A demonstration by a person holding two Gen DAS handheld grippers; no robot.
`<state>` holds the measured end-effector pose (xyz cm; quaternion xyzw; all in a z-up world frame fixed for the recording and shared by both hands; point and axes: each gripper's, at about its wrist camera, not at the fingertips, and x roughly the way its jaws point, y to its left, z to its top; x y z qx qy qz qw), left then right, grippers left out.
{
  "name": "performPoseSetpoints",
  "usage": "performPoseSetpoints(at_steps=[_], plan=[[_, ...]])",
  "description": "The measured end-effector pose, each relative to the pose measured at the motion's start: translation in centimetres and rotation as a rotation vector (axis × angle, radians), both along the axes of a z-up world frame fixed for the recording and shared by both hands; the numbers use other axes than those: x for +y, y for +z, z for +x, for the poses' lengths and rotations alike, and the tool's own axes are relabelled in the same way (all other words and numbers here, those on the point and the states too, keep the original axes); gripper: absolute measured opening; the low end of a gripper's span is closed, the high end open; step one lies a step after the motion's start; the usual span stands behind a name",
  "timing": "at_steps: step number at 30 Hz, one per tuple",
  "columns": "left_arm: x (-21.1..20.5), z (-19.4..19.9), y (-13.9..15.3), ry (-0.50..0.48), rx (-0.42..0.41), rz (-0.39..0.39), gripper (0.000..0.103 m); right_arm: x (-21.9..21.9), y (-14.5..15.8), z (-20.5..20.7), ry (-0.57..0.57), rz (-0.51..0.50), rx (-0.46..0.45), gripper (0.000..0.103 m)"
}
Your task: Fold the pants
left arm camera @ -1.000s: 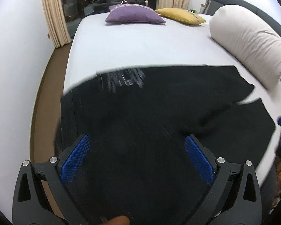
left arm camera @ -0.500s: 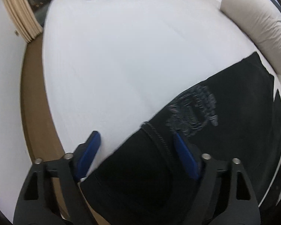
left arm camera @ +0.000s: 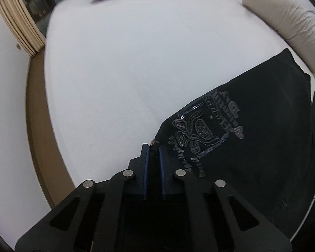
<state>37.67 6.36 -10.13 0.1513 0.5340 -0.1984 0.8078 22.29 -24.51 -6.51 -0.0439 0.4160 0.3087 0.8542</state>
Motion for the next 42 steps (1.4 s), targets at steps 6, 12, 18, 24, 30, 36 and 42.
performPoseSetpoints(at_steps=[6,12,18,24,30,36,42], plan=[[1.4,-5.5,3.9,-0.011,-0.164,-0.038,0.007,4.8,2.1,5.3,0.091,-0.060,-0.074,0.065],[-0.6,-9.0,5.1,-0.022,-0.280,-0.022,0.007,10.5,1.5,9.5,0.186,-0.146,-0.082,0.060],[-0.2,-10.6,5.5,-0.013,-0.320,-0.061,0.007,14.5,-2.3,13.1,0.227,-0.275,-0.029,0.059],[0.1,-11.1,5.5,-0.013,-0.327,-0.077,0.007,14.6,-3.7,15.7,0.195,-0.280,0.031,0.021],[0.7,-12.6,6.9,-0.007,-0.362,-0.111,0.007,13.7,-0.8,13.4,0.217,-0.237,-0.043,0.009],[0.7,-17.0,7.8,-0.046,-0.381,-0.122,0.007,13.8,-0.8,7.4,0.281,-0.301,-0.125,0.007],[-0.8,-25.2,5.0,-0.130,-0.340,-0.058,0.007,15.2,-2.9,-0.6,0.383,-0.523,-0.274,0.007]])
